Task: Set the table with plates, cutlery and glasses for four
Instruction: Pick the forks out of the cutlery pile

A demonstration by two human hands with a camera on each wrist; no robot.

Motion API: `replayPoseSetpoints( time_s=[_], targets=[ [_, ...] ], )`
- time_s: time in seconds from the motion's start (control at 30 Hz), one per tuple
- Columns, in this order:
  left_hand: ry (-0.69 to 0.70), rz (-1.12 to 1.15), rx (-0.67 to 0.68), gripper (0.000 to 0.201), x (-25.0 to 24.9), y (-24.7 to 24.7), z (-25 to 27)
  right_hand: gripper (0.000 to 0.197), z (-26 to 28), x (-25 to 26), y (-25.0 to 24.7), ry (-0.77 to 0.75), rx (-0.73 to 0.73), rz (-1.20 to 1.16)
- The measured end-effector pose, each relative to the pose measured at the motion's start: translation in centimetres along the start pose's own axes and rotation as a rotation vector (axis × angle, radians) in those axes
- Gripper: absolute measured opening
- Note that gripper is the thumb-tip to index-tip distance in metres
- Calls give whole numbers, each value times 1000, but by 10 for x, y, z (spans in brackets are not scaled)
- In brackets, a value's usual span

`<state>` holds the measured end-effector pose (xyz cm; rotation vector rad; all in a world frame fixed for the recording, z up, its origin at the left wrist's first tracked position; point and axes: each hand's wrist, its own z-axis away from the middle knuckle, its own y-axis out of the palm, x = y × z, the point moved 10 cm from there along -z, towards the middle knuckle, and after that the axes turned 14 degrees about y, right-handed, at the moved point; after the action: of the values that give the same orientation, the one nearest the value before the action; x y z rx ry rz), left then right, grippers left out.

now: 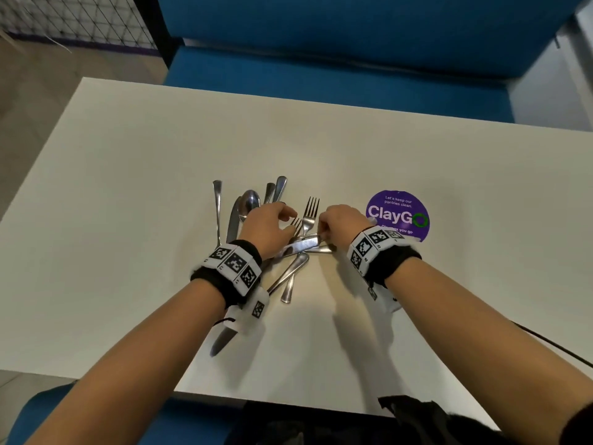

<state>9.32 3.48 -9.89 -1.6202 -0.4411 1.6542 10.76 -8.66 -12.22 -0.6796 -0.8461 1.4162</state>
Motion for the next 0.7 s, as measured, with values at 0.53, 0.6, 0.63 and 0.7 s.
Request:
replayPoseSetpoints(
  time_s=[0.53, 0.6, 0.63, 0.7],
  targets=[
    [-187, 534, -159, 33, 0, -1, -1, 13, 18, 10, -25, -26, 20, -782],
    [-262, 655, -202, 30, 12, -6, 5, 22, 16, -5, -21, 9, -27, -543],
    [-283, 685, -209, 30, 16, -9, 8, 27, 14, -12, -14, 32, -32, -380],
    [-299, 701, -194, 29, 21, -14, 11, 28, 10, -21, 1, 71, -27, -105]
  ],
)
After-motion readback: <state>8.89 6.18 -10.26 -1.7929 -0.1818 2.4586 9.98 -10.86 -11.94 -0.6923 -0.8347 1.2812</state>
